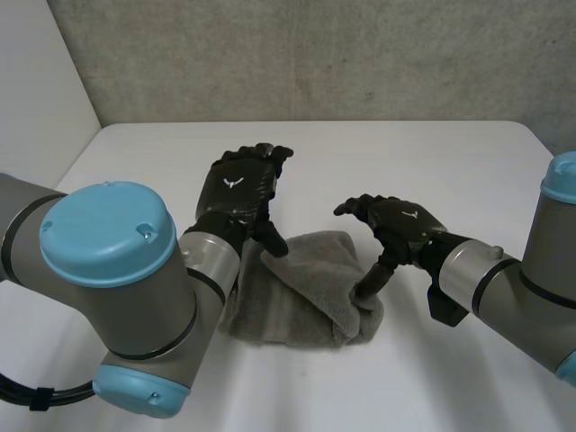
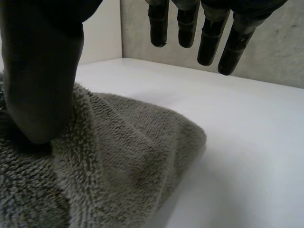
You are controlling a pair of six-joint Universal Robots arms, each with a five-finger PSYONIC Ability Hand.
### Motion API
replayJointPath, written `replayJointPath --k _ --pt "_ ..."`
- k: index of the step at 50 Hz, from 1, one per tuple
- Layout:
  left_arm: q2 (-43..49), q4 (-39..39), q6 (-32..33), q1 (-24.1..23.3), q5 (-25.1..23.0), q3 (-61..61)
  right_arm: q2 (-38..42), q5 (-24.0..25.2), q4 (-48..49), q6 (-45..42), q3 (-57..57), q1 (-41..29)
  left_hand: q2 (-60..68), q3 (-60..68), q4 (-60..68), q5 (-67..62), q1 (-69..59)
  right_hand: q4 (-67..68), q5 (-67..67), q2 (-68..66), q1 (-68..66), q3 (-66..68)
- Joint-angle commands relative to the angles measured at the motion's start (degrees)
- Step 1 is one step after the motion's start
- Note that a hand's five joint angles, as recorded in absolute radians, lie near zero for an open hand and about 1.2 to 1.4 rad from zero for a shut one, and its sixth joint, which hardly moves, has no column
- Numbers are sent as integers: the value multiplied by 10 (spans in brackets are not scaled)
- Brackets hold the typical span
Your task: Fold the towel.
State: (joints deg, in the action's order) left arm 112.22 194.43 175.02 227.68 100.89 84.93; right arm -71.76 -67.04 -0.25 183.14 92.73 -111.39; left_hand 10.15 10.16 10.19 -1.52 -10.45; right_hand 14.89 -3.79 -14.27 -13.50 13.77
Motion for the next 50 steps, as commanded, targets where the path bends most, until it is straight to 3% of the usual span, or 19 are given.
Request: replayJointPath --k 1,8,16,23,29,34,43,48,50 --pt "-3 0 4 -3 0 -6 -6 17 1 -4 15 8 11 11 10 3 -8 -49 38 43 35 -38" --pt "-4 -19 1 -24 -2 13 -51 10 -1 -10 44 21 19 19 19 -5 -16 -49 38 43 35 -38" --pt "-9 -31 4 -66 -14 51 -121 9 2 -39 88 114 38 38 37 -24 -35 -49 38 43 35 -38" --pt "13 -26 10 -75 -74 48 -125 15 5 -75 120 165 91 91 91 -78 -88 -49 38 43 35 -38" --pt "34 -24 29 -73 -105 40 -110 14 26 -84 136 164 134 133 133 -120 -131 -49 38 43 35 -38" --pt "67 -10 104 -73 -112 30 -92 10 42 -93 137 159 283 283 282 -269 -280 -49 38 43 35 -38" --pt "67 49 150 -66 -118 60 -65 7 61 -127 129 150 497 497 496 -483 -494 -49 38 43 35 -38" --pt "36 53 170 -30 -125 96 -35 2 60 -131 107 105 499 498 498 -485 -496 -49 38 43 35 -38" --pt "14 53 203 -3 -150 123 -7 -2 55 -128 81 52 494 493 493 -480 -491 -49 38 43 35 -38"
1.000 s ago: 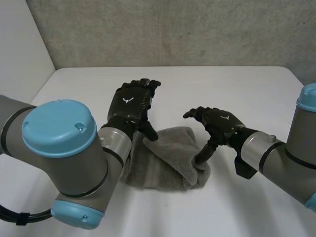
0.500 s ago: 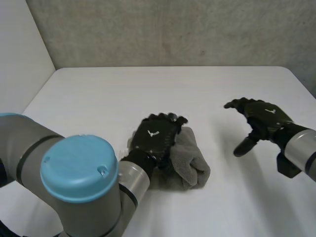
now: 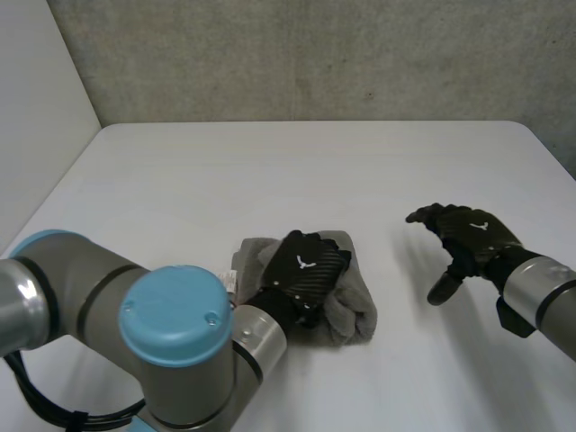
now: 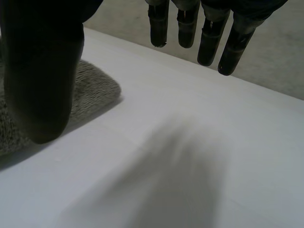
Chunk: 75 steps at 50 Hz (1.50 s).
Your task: Fold the towel.
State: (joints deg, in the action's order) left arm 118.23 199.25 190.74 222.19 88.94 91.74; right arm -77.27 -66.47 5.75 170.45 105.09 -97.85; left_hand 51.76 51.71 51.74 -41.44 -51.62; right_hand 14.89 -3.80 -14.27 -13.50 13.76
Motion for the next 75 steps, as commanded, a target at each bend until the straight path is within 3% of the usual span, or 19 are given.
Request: replayJointPath --k 1,3,8,13,20,27,36,47,51,60,68,75 --pt "-46 4 45 52 -31 55 49 -8 -5 -1 -43 -83 77 78 78 -81 -79 -49 38 43 35 -38" --pt "-60 3 90 75 -70 79 67 -26 -6 8 -69 -118 72 73 73 -76 -74 -49 38 43 35 -38" --pt "-70 4 155 111 -107 117 103 -75 -7 19 -117 -174 47 48 47 -50 -49 -49 38 43 35 -38" --pt "-70 8 189 133 -112 138 133 -114 -22 39 -161 -209 5 6 5 -8 -7 -49 38 43 35 -38" --pt "-62 21 198 154 -112 158 165 -118 -50 99 -208 -222 -50 -50 -50 47 49 -49 38 43 35 -38" --pt "-67 62 198 204 -115 183 203 -119 -77 127 -247 -241 -82 -82 -82 79 81 -49 38 43 35 -38" --pt "-77 61 198 209 -117 200 252 -128 -77 136 -277 -265 -151 -151 -151 148 150 -49 38 43 35 -38" --pt "-193 45 190 210 -115 217 269 -172 -79 124 -313 -273 -321 -321 -321 318 320 -49 38 43 35 -38" --pt "-236 38 167 210 -116 197 266 -173 -79 89 -313 -273 -330 -329 -329 326 328 -49 38 43 35 -38" --pt "-223 20 86 211 -115 121 237 -186 -79 69 -301 -272 -323 -322 -323 320 322 -49 38 43 35 -38" --pt "-99 -75 -43 205 -112 17 202 -200 -79 108 -295 -271 -320 -319 -319 316 318 -49 38 43 35 -38" --pt "-28 -150 -88 203 -112 -32 209 -201 -79 194 -301 -271 -321 -321 -321 318 320 -49 38 43 35 -38"
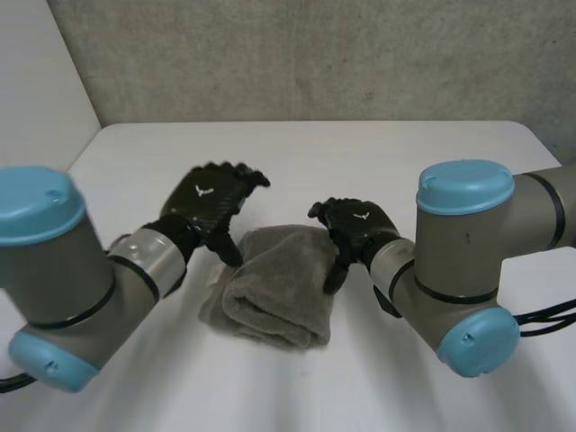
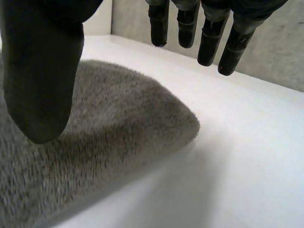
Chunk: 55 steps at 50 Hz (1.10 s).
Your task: Fold the towel.
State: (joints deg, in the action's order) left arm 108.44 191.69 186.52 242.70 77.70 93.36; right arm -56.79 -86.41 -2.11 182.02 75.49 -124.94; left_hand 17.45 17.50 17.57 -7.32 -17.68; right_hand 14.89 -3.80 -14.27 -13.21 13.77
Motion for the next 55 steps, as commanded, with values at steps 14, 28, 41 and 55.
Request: replayJointPath --k 14,28,41,55 --pt "134 -84 -18 6 6 -55 77 -2 0 106 -10 -7 20 20 19 -22 -18 -49 38 43 32 -38" --pt "144 -57 47 10 51 -53 91 -10 5 100 -25 -25 17 16 16 -18 -14 -49 38 43 32 -38" --pt "8 -62 10 8 66 -54 -61 -26 -1 86 -38 -10 -2 -2 -3 0 4 -49 38 43 32 -38" --pt "-199 -213 -117 53 74 -112 -277 -52 -68 -73 -21 129 -37 -38 -38 36 39 -49 38 43 32 -38"
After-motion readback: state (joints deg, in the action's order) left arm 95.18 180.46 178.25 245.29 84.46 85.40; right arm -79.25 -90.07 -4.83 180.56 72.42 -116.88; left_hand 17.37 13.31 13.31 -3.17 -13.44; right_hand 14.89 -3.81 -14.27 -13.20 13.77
